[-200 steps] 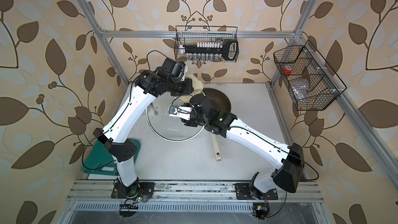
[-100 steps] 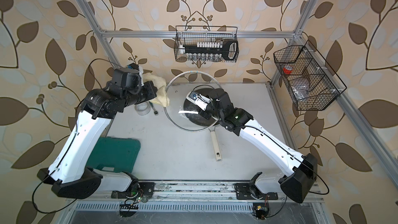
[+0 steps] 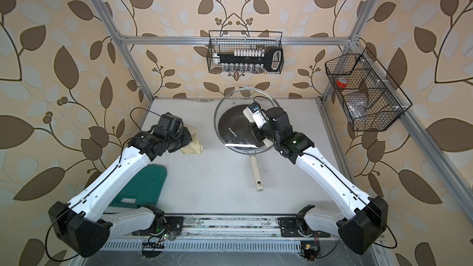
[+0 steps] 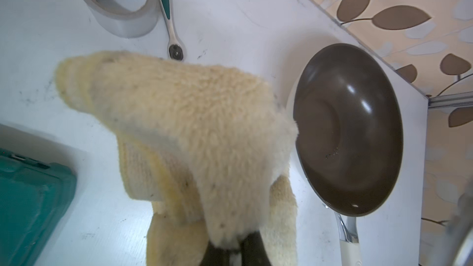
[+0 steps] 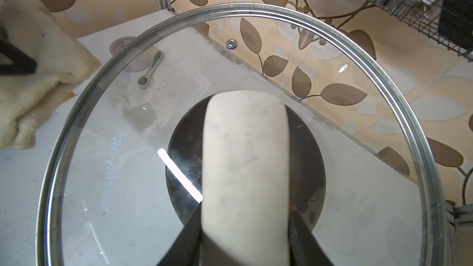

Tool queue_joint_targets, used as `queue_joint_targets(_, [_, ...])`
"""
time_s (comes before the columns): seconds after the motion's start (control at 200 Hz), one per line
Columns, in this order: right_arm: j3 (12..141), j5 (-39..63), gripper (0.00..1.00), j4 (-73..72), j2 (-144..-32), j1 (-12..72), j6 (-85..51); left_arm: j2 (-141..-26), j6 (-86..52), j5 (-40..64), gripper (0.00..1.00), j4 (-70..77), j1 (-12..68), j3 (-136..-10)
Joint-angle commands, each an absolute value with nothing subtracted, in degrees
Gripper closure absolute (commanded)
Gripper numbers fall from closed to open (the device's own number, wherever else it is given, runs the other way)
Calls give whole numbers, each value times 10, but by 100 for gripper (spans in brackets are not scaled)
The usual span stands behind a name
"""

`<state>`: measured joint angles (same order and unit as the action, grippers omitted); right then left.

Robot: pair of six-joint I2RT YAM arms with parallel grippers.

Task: Wipe the pot lid with a cloth
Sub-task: Place the cleaning item at the center of the board.

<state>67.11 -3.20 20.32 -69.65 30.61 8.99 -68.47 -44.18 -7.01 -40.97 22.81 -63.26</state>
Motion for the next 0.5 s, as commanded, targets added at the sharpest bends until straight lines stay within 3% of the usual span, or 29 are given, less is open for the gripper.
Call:
queue_joint_targets(0.0, [691,-30,100,70,-653,303,58,-704,-472,-45,100,-307,227,-591])
queue_joint_targets(0.495, [678,-25,100,73,-648,296,50,-845,-534,-16,100,-248,227,-494])
